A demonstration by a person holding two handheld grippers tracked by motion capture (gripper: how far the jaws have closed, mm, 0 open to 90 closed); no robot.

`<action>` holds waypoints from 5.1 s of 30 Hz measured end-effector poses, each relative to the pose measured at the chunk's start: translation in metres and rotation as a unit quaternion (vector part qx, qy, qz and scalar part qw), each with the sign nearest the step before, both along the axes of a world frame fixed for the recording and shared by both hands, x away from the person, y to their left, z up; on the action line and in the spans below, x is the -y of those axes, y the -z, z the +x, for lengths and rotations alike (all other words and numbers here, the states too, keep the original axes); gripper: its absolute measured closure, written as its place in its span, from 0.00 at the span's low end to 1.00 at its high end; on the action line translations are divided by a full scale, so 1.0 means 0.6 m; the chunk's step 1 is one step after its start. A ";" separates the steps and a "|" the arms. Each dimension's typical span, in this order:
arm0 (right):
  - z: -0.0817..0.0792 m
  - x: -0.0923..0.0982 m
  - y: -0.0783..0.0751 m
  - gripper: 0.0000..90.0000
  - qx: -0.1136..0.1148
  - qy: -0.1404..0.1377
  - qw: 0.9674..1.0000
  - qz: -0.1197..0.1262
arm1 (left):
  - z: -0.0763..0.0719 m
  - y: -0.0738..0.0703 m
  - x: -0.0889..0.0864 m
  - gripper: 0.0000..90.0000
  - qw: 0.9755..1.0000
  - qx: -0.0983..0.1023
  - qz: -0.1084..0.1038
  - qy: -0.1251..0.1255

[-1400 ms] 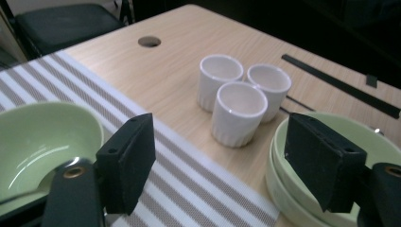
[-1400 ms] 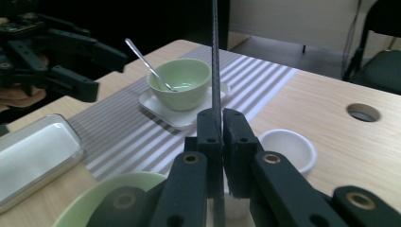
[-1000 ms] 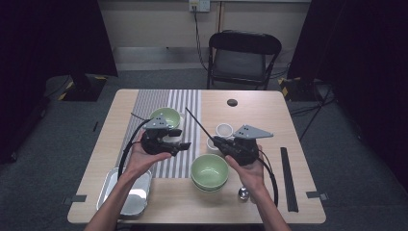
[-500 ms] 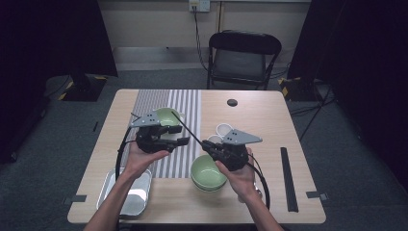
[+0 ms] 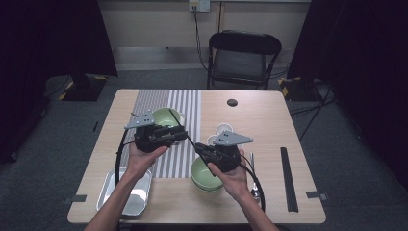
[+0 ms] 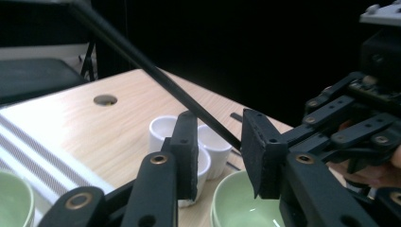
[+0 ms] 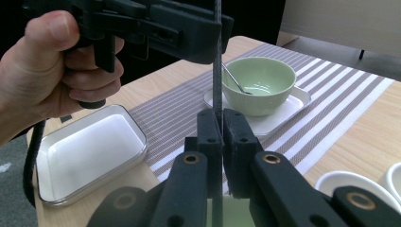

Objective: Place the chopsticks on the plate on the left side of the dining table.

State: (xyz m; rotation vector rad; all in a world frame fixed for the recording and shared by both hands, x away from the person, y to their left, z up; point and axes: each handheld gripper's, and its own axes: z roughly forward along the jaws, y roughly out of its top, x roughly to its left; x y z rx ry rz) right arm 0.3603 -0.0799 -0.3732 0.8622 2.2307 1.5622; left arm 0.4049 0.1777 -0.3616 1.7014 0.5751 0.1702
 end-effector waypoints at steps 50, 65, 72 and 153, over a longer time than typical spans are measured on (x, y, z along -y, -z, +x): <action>-0.012 -0.033 0.003 0.96 0.010 -0.077 0.997 0.022 | -0.050 -0.052 0.006 0.94 0.997 0.052 -0.008 0.054; -0.007 -0.043 0.032 0.93 -0.005 -0.090 0.996 0.014 | -0.049 -0.058 -0.007 0.95 0.996 0.048 -0.035 0.060; -0.008 -0.045 0.034 0.95 -0.008 -0.089 0.996 0.001 | -0.046 -0.050 -0.004 0.94 0.997 0.050 -0.020 0.057; 0.001 0.050 -0.053 0.21 0.023 0.000 0.999 0.046 | -0.022 0.017 0.017 0.94 0.997 0.015 0.024 0.068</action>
